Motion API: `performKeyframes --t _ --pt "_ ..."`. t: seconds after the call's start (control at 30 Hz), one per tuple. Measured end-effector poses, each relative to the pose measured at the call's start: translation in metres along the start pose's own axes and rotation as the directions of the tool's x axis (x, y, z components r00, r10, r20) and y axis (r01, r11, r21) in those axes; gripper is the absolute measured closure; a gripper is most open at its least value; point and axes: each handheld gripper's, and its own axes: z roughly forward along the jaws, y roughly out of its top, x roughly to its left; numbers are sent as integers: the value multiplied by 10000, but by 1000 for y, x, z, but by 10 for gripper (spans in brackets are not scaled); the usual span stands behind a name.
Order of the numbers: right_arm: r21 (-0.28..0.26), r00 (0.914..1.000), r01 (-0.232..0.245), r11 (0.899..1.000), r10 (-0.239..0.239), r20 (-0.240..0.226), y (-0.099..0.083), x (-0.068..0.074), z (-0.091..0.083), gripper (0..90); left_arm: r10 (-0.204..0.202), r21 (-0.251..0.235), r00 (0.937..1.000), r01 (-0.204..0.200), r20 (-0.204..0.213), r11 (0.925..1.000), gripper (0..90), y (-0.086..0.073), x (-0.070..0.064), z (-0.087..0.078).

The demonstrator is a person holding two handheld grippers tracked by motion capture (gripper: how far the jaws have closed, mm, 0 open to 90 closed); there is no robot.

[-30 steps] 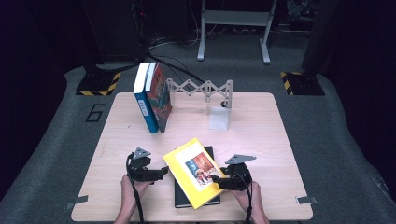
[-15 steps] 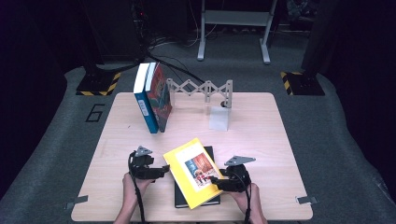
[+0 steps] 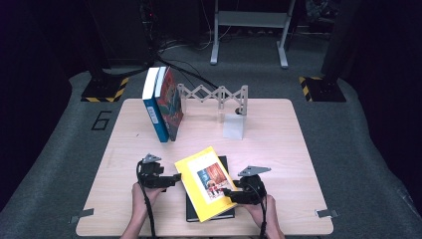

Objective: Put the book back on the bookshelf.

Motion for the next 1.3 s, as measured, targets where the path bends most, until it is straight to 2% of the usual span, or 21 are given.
performKeyframes --t 0.1,0.33,0.57,0.7,0.87,1.2,1.27,1.3 --pt "21 10000 -16 10000 16 16 0 1 0 461 -55 -34 10000 55 -54 10000 137 0 0 0" --pt "-39 10000 -41 10000 41 46 -1 3 1 461 -239 33 9990 238 384 9997 121 2 -2 6" --pt "-51 10000 87 9999 -87 -2 1 4 4 462 -213 125 9976 205 660 9997 120 8 -6 16" --pt "-36 10000 -21 10000 21 -95 1 5 5 463 -278 233 9959 259 859 9994 121 9 -5 19" --pt "-39 9999 -49 10000 49 -127 1 7 6 464 -241 263 9961 220 847 9994 117 11 -6 21" --pt "-48 9998 -2 10000 1 -189 3 9 9 462 -545 296 9945 521 890 9982 106 14 -3 25" --pt "-76 9998 59 10000 -61 -171 4 9 10 462 -459 351 9945 427 946 9985 110 15 -1 25" --pt "-62 9998 52 10000 -54 -204 4 9 11 462 -580 290 9937 555 960 9980 114 15 -1 25"
